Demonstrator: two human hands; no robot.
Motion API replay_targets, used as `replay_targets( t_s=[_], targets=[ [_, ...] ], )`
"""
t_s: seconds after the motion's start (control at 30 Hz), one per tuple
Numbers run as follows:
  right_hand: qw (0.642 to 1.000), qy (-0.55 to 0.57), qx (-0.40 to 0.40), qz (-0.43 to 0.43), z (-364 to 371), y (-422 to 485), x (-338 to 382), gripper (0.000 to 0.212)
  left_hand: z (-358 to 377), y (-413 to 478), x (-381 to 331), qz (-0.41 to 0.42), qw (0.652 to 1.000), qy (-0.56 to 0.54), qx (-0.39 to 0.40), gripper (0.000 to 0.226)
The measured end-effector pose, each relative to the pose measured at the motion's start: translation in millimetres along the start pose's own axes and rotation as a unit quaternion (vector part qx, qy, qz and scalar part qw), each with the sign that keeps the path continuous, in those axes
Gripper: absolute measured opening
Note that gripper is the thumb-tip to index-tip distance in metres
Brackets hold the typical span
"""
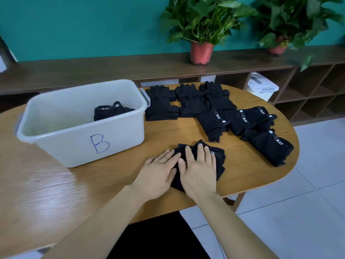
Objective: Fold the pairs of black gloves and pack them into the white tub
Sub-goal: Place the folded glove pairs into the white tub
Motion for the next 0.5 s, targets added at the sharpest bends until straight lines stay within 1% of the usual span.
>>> replay_targets(
  t_s=[0.1,0.2,0.27,0.43,0.5],
  targets=[
    [0.999,0.007,0.018,-0.04,3.9,2.3,15.9,0.064,-4.7,-13.1,13.0,-0.034,0.999,0.019,-0.008,0.053],
    [0.991,0.011,0.074,-0.112,4.9,9.3,27.3,0.081,-9.2,-23.3,20.9,-0.077,0.997,0.026,-0.017,0.053],
    [0.982,0.019,0.103,-0.156,5.0,15.9,32.7,0.089,-11.6,-29.4,24.6,-0.11,0.993,0.017,-0.027,0.054],
    [0.958,0.016,0.154,-0.241,9.0,31.3,41.3,0.087,-15.9,-42.0,27.9,-0.175,0.983,-0.021,-0.057,0.056],
    [0.953,0.027,0.163,-0.255,6.5,31.9,42.1,0.079,-15.7,-46.8,28.5,-0.191,0.978,-0.05,-0.062,0.058]
  ],
)
Point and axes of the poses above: each hand's wrist, its own y-axis towards the middle knuckle, its own z-axis out of the palm, x = y × z, the point moved 4 cm from there along y, towards the middle knuckle, and after that the axes turned 1 degree about z, right-handed, at the moved point
